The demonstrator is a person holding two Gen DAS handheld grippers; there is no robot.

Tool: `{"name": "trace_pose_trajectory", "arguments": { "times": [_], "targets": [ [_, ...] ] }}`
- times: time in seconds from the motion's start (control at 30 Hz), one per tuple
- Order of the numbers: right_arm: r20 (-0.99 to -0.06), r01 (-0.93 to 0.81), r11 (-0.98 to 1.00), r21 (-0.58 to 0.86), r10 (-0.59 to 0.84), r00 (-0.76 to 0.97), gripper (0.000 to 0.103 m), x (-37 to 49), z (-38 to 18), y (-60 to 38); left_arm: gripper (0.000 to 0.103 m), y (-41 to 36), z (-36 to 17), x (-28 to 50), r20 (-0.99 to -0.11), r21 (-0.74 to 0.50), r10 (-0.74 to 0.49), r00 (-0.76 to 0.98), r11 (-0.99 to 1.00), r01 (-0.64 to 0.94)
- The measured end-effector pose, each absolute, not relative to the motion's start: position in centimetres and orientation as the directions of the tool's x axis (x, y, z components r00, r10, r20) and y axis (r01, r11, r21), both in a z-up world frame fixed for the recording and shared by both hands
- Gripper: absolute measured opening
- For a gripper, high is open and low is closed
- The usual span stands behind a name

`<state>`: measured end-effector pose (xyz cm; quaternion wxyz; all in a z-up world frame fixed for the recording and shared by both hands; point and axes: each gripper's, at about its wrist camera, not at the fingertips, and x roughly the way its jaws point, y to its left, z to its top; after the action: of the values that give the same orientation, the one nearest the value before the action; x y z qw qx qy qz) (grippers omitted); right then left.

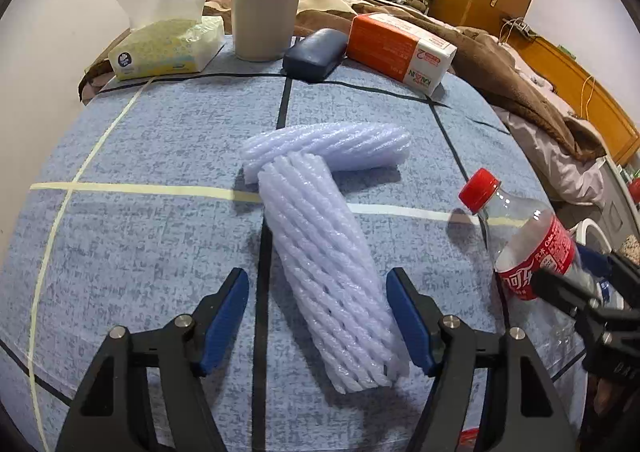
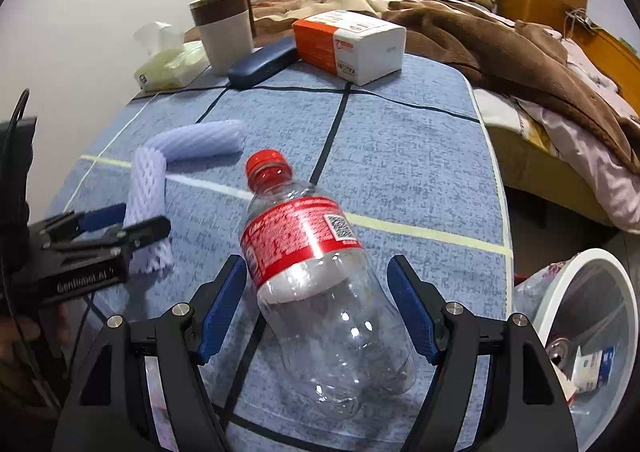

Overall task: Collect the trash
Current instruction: 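Grasp the red-label plastic bottle with the right tool while the left tool grasps the white foam net sleeve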

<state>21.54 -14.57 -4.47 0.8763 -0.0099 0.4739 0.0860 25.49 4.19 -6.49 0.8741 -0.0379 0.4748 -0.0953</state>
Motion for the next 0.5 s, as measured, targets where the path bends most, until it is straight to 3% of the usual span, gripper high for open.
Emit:
{"name": "trace_pose_trajectory", "arguments": {
  "times": [0.1, 0.2, 0.5],
  "targets": [
    [-0.830, -0.185, 0.982, 0.042, 0.138, 0.541, 0.074, 21.2, -4.5, -14.8, 0.052, 4.0, -6.4, 25.4, -0.817, -0.162, -0.213, 0.537, 0.977, 0.141],
    [-0.826, -0.201, 0.979, 0.016, 0.126, 0.549, 0.074, 21.2, -4.2, -14.8, 0.048, 3.7, -6.4, 25.7, -0.815, -0.158, -0.215, 0.538, 0.976, 0.149],
    [-0.849, -0.261, 0.965, -0.001, 0.137, 0.510, 0.074, 21.7, -4.8, -14.4, 0.046, 2.3, -6.3, 25.9, -0.821, -0.141, -0.223, 0.525, 0.971, 0.191]
  ]
}}
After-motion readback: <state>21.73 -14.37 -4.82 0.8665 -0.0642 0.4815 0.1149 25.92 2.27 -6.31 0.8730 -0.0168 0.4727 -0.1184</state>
